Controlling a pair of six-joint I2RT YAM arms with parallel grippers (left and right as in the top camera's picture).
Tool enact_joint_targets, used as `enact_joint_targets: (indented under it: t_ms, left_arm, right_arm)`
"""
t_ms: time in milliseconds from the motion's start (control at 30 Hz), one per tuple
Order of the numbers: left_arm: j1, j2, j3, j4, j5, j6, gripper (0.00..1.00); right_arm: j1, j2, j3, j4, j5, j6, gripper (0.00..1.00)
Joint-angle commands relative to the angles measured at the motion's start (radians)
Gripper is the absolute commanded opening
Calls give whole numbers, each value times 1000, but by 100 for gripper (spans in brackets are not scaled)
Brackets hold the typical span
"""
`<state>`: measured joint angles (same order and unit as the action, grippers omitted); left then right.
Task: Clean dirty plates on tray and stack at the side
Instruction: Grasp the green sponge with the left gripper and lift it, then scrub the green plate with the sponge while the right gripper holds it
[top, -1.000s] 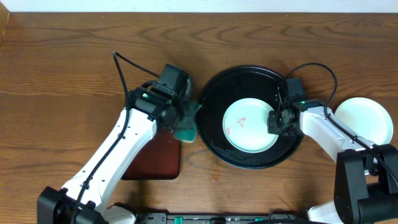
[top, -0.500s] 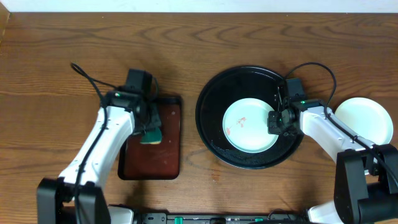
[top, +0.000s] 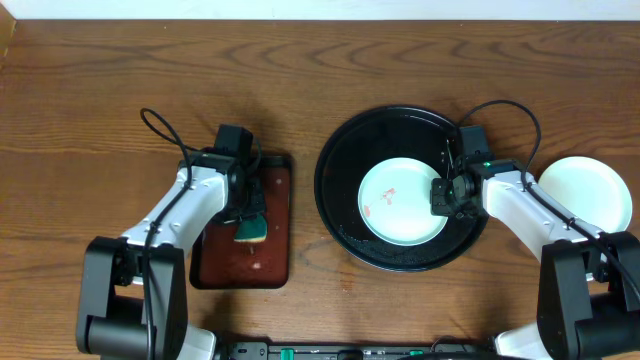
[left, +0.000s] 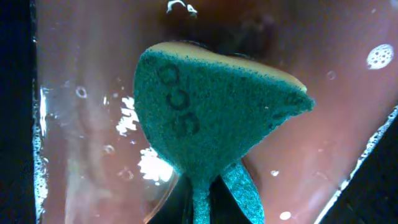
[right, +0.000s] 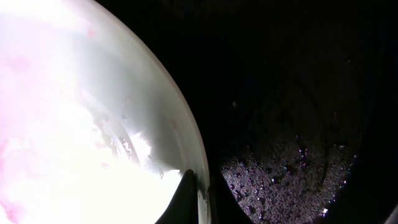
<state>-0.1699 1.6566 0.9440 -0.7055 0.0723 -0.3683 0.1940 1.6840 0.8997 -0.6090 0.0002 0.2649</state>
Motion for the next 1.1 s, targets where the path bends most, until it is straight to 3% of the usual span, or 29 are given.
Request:
enact_joint_targets:
  t_ms: [0,233,400,600,800,933,1067]
  left_arm:
    - [3,26,39,-55,7,10,7]
    - [-4,15,318,-284,7,28,8]
    - [-64,15,449,-352,53,28,7]
    - [-227,19,468,-222,238,24,8]
    - [-397,54,467,-76,237,-74,8]
    - [-457,112,467,-29,238,-143,8]
    - [-504,186,467,7,284,-159,8]
  right_arm:
    - [11,48,-26,-7,-9,-34,1]
    - [11,48,-26,-7,-9,-34,1]
    - [11,48,-26,-4,-9,-34,1]
    - [11,48,-26,-2,-9,-35,1]
    - [11,48,-26,15,-43,-84,1]
    - [11,50,-26,39,-216,-222,1]
    - [10,51,-26,42,-233,-196,1]
